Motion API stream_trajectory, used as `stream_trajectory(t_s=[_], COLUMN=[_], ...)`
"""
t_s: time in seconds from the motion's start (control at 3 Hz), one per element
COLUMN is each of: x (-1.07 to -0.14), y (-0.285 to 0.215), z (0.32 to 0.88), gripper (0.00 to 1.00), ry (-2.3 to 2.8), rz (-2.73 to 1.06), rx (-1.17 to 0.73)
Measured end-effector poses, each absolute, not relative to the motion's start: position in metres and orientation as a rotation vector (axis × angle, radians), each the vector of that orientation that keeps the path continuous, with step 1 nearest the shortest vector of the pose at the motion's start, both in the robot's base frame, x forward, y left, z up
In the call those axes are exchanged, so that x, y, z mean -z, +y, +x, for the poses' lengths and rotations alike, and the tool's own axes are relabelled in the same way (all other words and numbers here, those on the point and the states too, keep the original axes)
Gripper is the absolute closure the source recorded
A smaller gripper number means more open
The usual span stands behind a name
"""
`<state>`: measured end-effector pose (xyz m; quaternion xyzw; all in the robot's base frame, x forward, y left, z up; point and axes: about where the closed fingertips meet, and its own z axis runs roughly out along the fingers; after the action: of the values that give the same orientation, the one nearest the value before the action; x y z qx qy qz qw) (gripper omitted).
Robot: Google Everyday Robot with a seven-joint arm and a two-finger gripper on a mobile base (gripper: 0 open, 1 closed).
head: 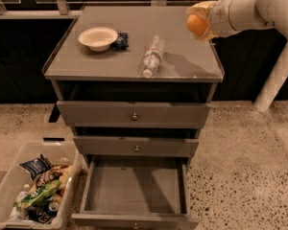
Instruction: Pick orange from bottom drawer and place on counter
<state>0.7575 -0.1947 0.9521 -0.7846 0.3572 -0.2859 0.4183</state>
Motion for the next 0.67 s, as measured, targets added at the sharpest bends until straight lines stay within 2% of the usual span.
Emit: stream_trajectory(t_s=[0.67], x=[-0.829], y=[-0.147], z=[0.831], gripper=[1.00], ry=[0.882], rz=[-2.234], rx=[0.451])
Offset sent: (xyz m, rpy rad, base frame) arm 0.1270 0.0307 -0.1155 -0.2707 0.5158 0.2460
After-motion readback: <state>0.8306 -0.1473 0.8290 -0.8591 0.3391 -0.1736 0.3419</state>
